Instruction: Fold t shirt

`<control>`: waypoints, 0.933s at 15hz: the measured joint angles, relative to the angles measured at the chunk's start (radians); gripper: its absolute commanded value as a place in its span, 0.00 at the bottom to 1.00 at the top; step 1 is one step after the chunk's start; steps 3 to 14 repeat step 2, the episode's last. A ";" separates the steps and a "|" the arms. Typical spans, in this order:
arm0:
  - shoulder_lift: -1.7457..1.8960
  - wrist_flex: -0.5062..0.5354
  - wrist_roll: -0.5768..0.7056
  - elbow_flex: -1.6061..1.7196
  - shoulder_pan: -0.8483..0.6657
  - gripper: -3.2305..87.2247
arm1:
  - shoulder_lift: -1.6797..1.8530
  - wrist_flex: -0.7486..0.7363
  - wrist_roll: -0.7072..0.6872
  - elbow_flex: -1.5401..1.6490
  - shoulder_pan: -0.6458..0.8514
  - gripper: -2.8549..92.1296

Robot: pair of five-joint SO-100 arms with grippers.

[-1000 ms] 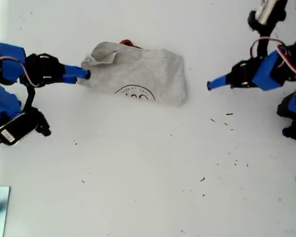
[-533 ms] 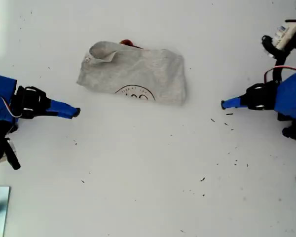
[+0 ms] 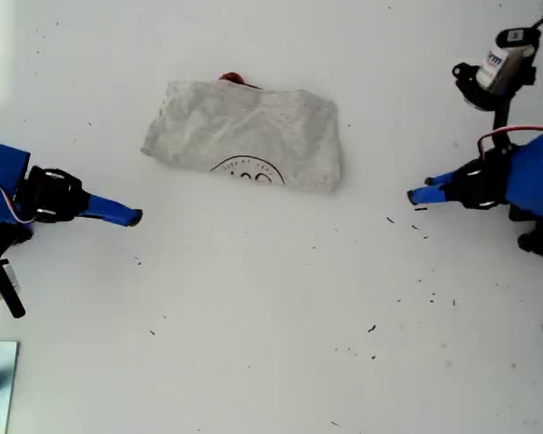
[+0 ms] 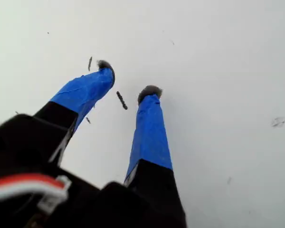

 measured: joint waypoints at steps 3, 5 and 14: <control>0.000 0.000 0.000 0.000 0.002 0.10 | 0.000 0.000 -0.011 0.000 0.000 0.18; 0.000 0.000 0.000 0.000 0.002 0.10 | 0.000 0.000 -0.011 0.000 0.000 0.18; 0.000 0.000 0.000 0.000 0.002 0.10 | 0.000 0.000 -0.011 0.000 0.000 0.18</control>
